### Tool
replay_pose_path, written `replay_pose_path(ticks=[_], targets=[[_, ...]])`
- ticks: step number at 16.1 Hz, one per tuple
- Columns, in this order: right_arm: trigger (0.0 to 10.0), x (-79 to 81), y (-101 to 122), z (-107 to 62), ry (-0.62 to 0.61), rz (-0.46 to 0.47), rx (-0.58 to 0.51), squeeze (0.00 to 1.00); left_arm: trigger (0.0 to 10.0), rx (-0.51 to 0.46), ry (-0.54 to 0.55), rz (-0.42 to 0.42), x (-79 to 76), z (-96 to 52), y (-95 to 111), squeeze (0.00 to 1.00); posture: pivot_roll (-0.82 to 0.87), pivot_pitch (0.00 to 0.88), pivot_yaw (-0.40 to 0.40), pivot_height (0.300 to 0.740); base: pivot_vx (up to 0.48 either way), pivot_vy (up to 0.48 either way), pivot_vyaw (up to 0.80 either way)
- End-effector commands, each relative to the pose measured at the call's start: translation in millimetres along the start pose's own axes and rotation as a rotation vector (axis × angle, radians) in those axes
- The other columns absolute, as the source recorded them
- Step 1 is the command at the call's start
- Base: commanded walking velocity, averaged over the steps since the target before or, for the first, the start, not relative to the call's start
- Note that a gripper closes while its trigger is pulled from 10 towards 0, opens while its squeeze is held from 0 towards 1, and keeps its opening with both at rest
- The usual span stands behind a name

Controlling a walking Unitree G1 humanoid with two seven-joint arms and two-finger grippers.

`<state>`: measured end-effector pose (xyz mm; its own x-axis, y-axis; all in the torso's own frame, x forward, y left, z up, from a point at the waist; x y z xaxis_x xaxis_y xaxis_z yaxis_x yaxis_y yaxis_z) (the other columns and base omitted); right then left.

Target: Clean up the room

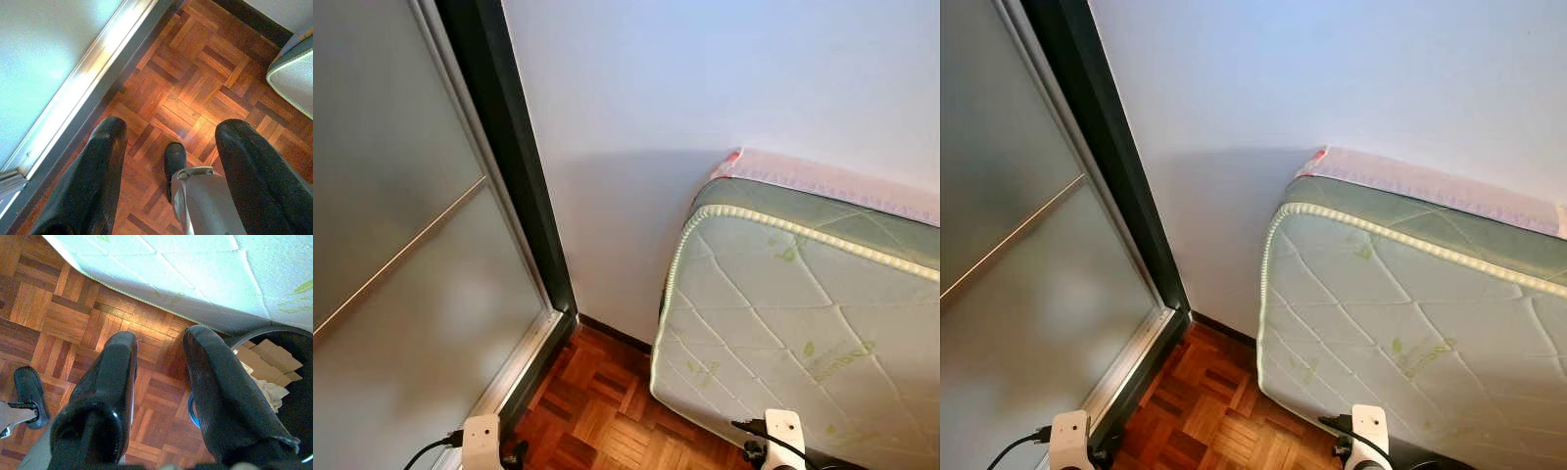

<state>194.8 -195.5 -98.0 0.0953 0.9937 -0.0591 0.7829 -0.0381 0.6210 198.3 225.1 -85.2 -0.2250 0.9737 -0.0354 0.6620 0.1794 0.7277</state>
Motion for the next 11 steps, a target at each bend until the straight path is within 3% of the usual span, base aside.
replay_pose_path(ticks=[1, 7, 11], targets=[[10.0, -15.5, 14, 1.6, 0.154, 0.177, 0.016, 0.0, 10.0, 0.157, -0.068, -0.022, -26.8, 7.9, -3, 0.0, 0.03, 0.0, -0.024, 0.74, 0.0, 0.0, 0.0], [10.0, -15.5, 14, 1.6, 0.154, 0.177, 0.016, 0.0, 10.0, 0.157, -0.068, -0.022, -26.8, 7.9, -3, 0.0, 0.03, 0.0, -0.024, 0.74, 0.0, 0.0, 0.0], [10.0, -22.6, 14, 2.5, 0.072, 0.113, 0.03, 0.0, 10.0, 0.18, -0.058, 0.04, -19.9, 3.9, -13, 0.0, 0.03, 0.0, -0.02, 0.74, 0.0, 0.0, 0.0]])
Point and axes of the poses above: a point about 5 cm out from each wrist's last joint towards the gripper, its own z axis pointing out of the wrist towards the gripper, its own y axis along the axis of the wrist's last joint, x = y × z, the point moved 2 cm from there along z, pointing out of the wrist towards the gripper, and after that the axes turned 3 degrees about -z, right-handed, at the moved point
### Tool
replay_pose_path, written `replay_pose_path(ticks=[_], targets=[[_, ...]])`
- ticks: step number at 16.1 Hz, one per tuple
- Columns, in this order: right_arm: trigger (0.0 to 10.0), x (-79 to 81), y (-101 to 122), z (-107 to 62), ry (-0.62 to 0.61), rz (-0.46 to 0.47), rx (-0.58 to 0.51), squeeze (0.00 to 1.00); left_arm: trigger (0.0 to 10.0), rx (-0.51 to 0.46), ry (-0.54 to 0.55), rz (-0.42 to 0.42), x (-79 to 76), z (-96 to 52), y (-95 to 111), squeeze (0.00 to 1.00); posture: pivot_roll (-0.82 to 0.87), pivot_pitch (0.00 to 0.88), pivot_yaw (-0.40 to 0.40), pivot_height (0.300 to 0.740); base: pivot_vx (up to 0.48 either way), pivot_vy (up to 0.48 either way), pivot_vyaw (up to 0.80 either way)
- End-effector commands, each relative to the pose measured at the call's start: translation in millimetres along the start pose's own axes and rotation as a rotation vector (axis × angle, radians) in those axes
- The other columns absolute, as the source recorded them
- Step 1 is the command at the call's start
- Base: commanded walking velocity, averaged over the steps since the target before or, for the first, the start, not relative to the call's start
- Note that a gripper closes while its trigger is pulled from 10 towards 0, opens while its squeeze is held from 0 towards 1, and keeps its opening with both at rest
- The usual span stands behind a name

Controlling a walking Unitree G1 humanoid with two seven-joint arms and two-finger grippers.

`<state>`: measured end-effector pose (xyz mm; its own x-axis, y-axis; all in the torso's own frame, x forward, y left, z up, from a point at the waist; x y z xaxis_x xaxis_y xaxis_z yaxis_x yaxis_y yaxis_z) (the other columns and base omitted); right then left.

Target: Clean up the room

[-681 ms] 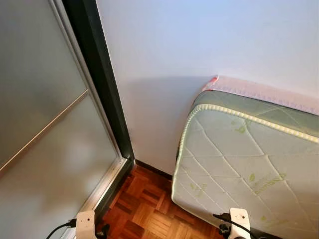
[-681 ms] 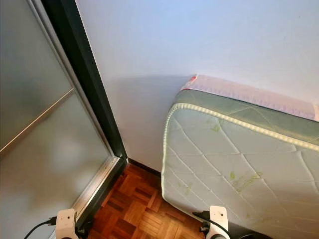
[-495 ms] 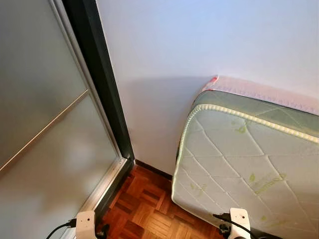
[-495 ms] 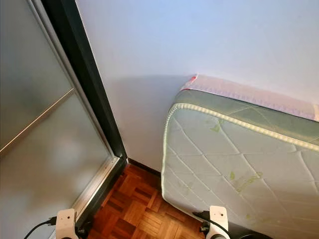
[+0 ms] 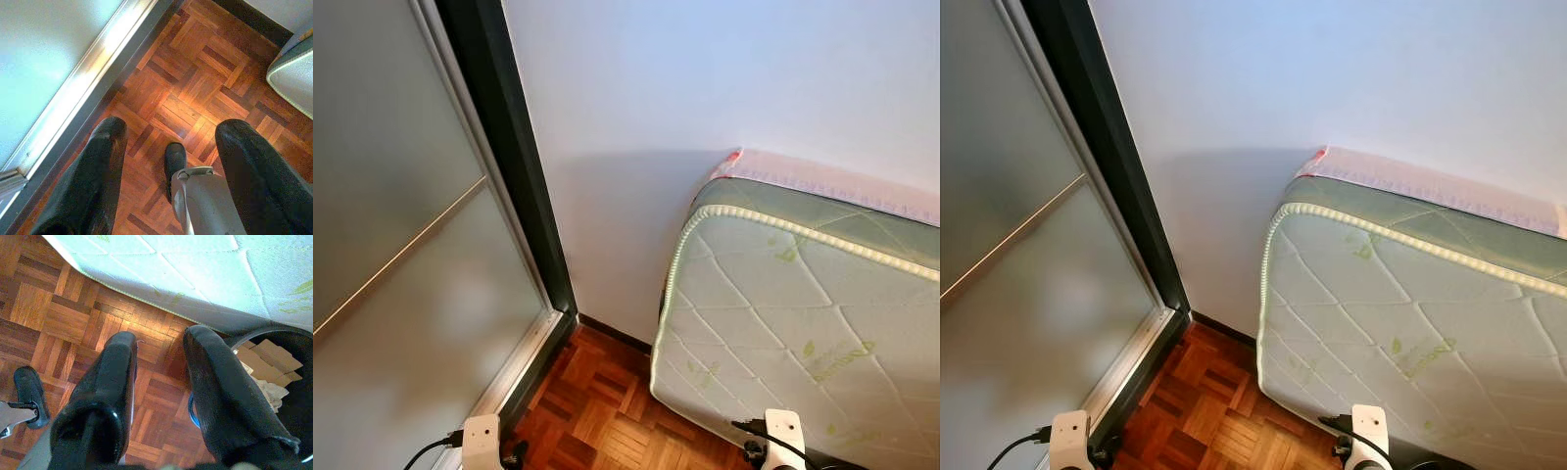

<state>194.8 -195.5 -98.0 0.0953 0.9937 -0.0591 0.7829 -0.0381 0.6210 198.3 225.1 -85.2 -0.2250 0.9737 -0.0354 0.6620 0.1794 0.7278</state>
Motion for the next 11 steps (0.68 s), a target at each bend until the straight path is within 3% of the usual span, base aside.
replay_pose_path(ticks=[1, 3, 5, 7, 8, 11], targets=[[10.0, -21.4, 14.2, 2.6, 0.075, 0.102, 0.032, 0.0, 10.0, 0.18, -0.058, 0.044, -19.7, 4.1, -12.4, 0.0, 0.03, 0.0, -0.02, 0.74, 0.0, 0.0, 0.0], [10.0, -21.1, 14.1, 2.8, 0.064, 0.122, 0.032, 0.0, 10.0, 0.176, -0.056, 0.037, -19.1, 4.6, -10.8, 0.0, 0.03, 0.0, -0.019, 0.74, 0.0, 0.0, 0.0], [10.0, -18.1, 13.5, 2.9, 0.077, 0.178, 0.036, 0.0, 10.0, 0.175, -0.053, 0.038, -18.2, 4.7, -10.4, 0.0, 0.03, 0.0, -0.016, 0.74, 0.0, 0.0, -0.65], [10.0, -19.0, 13.8, 3.1, 0.062, 0.148, 0.038, 0.0, 10.0, 0.175, -0.053, 0.041, -18.0, 4.7, -10.3, 0.0, 0.03, 0.0, -0.016, 0.74, 0.0, 0.0, -0.77], [10.0, -17.3, 14.5, 3.2, 0.065, 0.112, 0.032, 0.0, 10.0, 0.175, -0.055, 0.047, -18.0, 4.6, -10.5, 0.0, 0.03, 0.0, -0.015, 0.74, 0.0, 0.0, 0.0], [10.0, -19.9, 14.6, 3.1, 0.057, 0.127, 0.032, 0.0, 10.0, 0.177, -0.057, 0.046, -17.9, 4.4, -11.0, 0.0, 0.03, 0.0, -0.015, 0.74, 0.0, 0.0, 0.0]])
Point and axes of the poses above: a point about 5 cm out from each wrist's last joint towards the gripper, its own z axis pointing out of the wrist towards the gripper, its own y axis along the axis of the wrist's last joint, x = y × z, the point moved 2 cm from there along z, pointing out of the wrist towards the gripper, and after that the axes turned 3 degrees about -z, right-handed, at the moved point
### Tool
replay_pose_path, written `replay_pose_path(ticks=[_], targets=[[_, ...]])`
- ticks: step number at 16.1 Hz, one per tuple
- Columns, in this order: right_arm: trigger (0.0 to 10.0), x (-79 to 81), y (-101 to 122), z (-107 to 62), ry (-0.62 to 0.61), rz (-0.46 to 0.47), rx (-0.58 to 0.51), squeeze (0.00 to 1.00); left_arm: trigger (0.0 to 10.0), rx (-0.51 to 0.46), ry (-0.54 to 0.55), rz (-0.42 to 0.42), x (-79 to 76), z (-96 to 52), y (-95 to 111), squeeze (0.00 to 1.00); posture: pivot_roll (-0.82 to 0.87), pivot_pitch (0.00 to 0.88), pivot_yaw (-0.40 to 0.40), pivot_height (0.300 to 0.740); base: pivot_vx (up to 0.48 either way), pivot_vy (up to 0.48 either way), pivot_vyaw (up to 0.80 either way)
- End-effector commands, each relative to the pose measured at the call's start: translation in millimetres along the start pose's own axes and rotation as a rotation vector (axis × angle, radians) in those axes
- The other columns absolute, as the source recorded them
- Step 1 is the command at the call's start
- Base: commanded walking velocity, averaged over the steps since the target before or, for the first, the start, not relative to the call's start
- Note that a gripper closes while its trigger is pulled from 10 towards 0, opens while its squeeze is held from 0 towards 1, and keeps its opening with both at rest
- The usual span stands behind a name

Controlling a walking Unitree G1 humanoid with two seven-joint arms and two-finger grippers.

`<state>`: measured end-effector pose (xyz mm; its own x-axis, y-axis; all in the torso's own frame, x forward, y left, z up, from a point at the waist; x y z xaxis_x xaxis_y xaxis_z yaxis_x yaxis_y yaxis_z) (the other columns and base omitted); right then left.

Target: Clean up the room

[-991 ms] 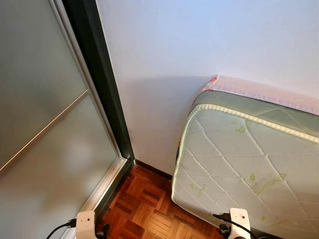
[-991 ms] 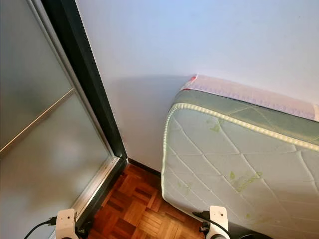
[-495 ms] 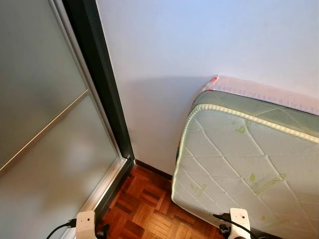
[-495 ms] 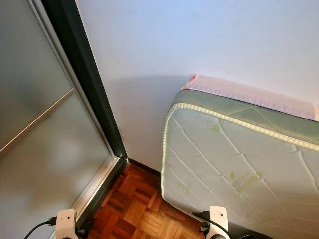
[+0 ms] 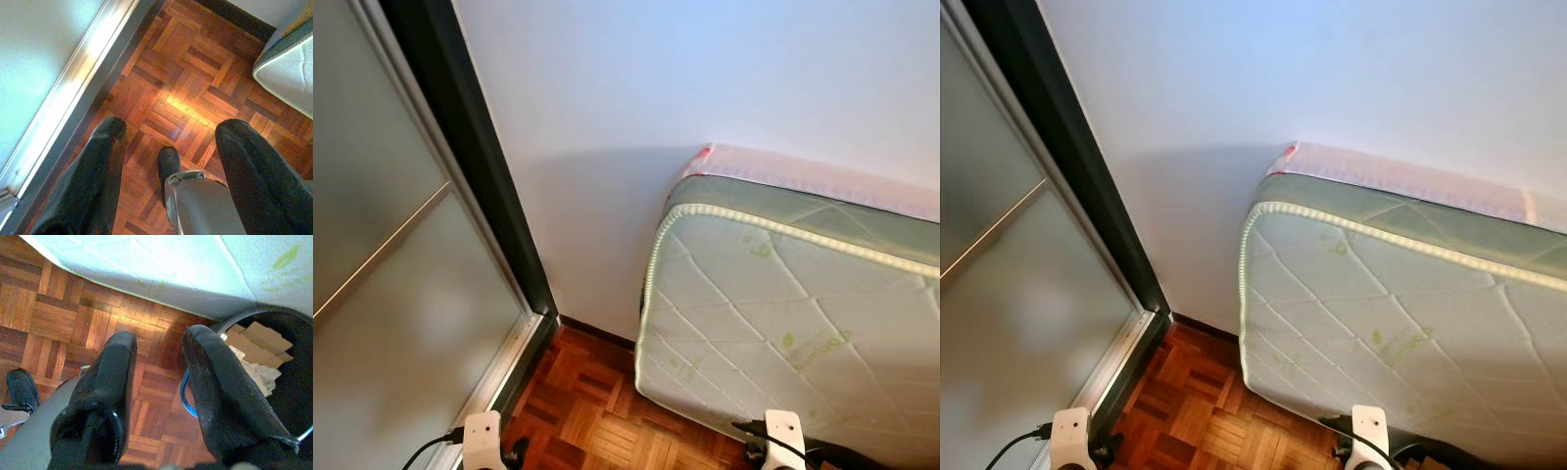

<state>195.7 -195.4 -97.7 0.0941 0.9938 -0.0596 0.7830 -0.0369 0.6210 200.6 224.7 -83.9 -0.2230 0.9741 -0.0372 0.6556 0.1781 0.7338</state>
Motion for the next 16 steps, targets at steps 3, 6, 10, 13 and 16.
replay_pose_path(ticks=[3, 6, 10, 13, 16], targets=[[10.0, -20.3, 12.9, 2.7, 0.055, 0.116, 0.038, 0.0, 10.0, 0.188, -0.055, 0.052, -16.4, 3.6, -13.5, 0.0, 0.03, 0.0, -0.014, 0.74, 0.0, 0.0, 0.0], [10.0, -19.4, 11.7, 2.6, 0.058, 0.129, 0.042, 0.0, 10.0, 0.187, -0.051, 0.042, -15.6, 3.5, -13.5, 0.0, 0.03, 0.0, -0.013, 0.74, 0.0, 0.0, -0.26], [10.0, -19.2, 11.2, 2.6, 0.066, 0.117, 0.049, 0.0, 10.0, 0.188, -0.046, 0.033, -15.2, 3.4, -13.9, 0.0, 0.03, 0.0, -0.013, 0.74, 0.0, 0.0, -0.79], [10.0, -19.5, 11.1, 2.6, 0.067, 0.114, 0.051, 0.0, 10.0, 0.188, -0.049, 0.044, -15.3, 3.4, -13.9, 0.0, 0.03, 0.0, -0.014, 0.74, 0.0, 0.0, -0.79], [10.0, -18.9, 11.0, 2.6, 0.069, 0.112, 0.052, 0.0, 10.0, 0.185, -0.043, 0.057, -13.8, 3.3, -13.7, 0.0, 0.03, 0.0, -0.013, 0.74, 0.0, 0.0, -0.79]])
Point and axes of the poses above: a point about 5 cm out from each wrist's last joint towards the gripper, its own z axis pointing out of the wrist towards the gripper, its own y axis along the axis of the wrist's last joint, x = y × z, the point moved 2 cm from there along z, pointing out of the wrist towards the gripper, and after that the axes turned 3 degrees about -z, right-handed, at the moved point
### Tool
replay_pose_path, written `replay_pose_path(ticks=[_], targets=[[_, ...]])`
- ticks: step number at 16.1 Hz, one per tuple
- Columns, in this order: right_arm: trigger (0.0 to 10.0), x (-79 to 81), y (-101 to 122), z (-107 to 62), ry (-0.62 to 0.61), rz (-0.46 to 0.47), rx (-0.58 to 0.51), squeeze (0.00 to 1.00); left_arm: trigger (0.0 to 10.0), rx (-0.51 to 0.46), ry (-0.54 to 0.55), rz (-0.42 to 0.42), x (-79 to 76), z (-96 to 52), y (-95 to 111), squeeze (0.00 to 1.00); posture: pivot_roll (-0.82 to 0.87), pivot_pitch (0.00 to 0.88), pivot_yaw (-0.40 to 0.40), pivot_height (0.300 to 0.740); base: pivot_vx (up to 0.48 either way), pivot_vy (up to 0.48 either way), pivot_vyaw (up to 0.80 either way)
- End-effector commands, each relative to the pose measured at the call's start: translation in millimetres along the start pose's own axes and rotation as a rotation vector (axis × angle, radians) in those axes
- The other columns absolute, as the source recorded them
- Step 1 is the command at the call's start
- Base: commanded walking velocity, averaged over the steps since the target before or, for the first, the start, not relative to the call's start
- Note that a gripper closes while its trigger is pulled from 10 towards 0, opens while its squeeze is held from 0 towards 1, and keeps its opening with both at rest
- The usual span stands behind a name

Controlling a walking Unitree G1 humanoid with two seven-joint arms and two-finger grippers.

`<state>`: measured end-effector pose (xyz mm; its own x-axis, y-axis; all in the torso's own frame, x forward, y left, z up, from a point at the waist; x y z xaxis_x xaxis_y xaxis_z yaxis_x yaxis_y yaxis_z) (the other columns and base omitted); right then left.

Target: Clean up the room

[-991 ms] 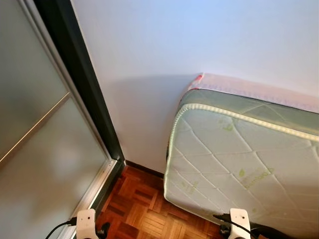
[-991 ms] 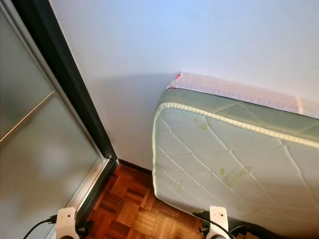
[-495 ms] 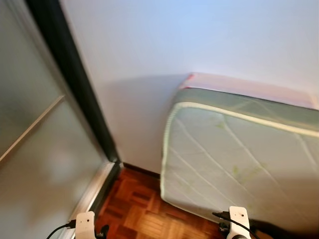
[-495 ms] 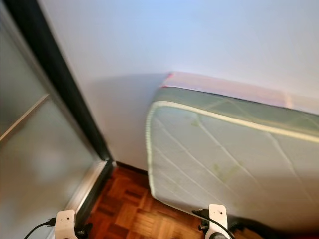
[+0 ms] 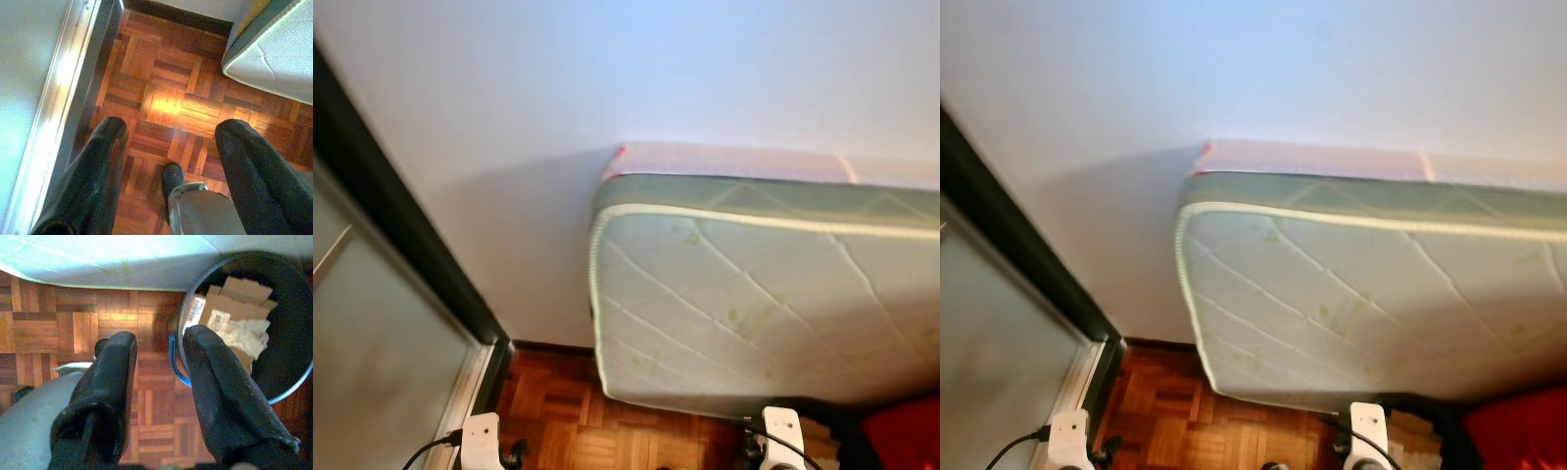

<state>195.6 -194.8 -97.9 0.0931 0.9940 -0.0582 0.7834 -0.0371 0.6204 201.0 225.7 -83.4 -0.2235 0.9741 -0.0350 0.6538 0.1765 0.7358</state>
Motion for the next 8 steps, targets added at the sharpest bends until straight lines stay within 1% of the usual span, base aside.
replay_pose_path(ticks=[1, 8], targets=[[10.0, -19.4, 11.2, 2.6, 0.068, 0.112, 0.051, 0.0, 10.0, 0.187, -0.046, 0.059, -14.5, 3.1, -14.3, 0.0, 0.03, 0.0, -0.012, 0.74, 0.0, 0.0, -0.79], [10.0, -18.7, 10.9, 2.6, 0.069, 0.112, 0.054, 0.0, 10.0, 0.182, -0.058, 0.093, -14.2, 3.4, -13.1, 0.0, 0.03, 0.0, -0.008, 0.74, 0.0, 0.0, -0.79]])
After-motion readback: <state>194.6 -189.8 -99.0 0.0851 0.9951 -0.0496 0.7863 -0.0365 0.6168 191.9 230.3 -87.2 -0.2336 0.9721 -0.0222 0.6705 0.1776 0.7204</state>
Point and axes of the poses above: a point about 5 cm out from each wrist's last joint towards the gripper, its own z axis pointing out of the wrist towards the gripper, its own y axis along the axis of the wrist's last joint, x = y × z, the point moved 2 cm from there along z, pointing out of the wrist towards the gripper, and after that the axes turned 3 degrees about -z, right-handed, at the moved point
